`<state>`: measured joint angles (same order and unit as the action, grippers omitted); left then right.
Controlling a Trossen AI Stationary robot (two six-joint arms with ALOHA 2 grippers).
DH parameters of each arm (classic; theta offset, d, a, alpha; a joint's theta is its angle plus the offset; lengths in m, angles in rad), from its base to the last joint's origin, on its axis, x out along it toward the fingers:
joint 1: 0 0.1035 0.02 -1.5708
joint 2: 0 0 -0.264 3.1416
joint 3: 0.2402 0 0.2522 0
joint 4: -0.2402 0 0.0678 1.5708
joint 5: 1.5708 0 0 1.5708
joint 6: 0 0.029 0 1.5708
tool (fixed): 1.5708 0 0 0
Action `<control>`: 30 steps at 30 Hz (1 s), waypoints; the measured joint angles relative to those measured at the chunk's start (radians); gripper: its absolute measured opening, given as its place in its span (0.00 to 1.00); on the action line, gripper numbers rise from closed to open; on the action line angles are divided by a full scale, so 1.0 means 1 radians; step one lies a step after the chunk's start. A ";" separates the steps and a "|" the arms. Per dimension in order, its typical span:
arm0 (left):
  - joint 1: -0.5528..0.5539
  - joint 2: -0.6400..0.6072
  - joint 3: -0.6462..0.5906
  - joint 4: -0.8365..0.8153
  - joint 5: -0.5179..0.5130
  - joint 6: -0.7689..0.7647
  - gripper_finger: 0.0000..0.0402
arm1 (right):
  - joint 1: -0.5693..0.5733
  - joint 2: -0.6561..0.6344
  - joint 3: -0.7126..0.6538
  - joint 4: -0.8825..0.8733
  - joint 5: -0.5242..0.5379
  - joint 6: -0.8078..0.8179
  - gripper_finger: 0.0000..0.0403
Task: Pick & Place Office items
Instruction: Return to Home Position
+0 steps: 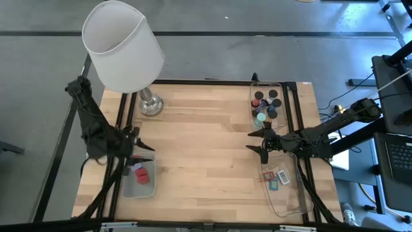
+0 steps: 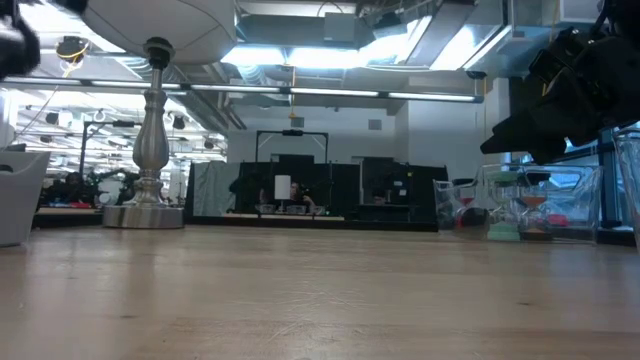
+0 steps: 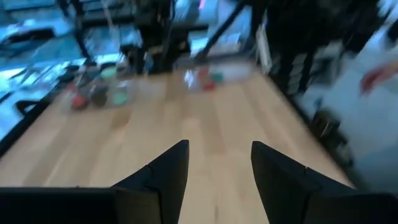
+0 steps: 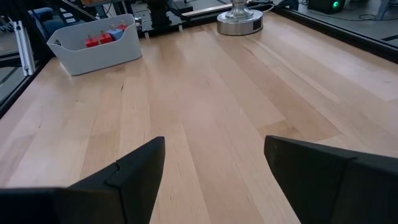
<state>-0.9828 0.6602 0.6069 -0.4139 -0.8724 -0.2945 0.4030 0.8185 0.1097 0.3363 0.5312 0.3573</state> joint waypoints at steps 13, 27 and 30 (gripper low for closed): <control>0.309 -0.537 -0.502 0.572 0.445 0.337 0.41 | 0.000 0.000 0.000 0.000 0.000 0.000 0.69; 0.646 -0.612 -0.553 0.477 0.615 0.276 0.41 | 0.000 0.000 0.000 0.000 0.000 0.000 0.69; 0.710 -0.612 -0.553 0.473 0.688 0.266 0.41 | 0.000 0.000 0.000 0.000 0.000 0.000 0.69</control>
<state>-0.2733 0.0479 0.0540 0.0594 -0.1849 -0.0284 0.4028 0.8185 0.1097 0.3363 0.5312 0.3569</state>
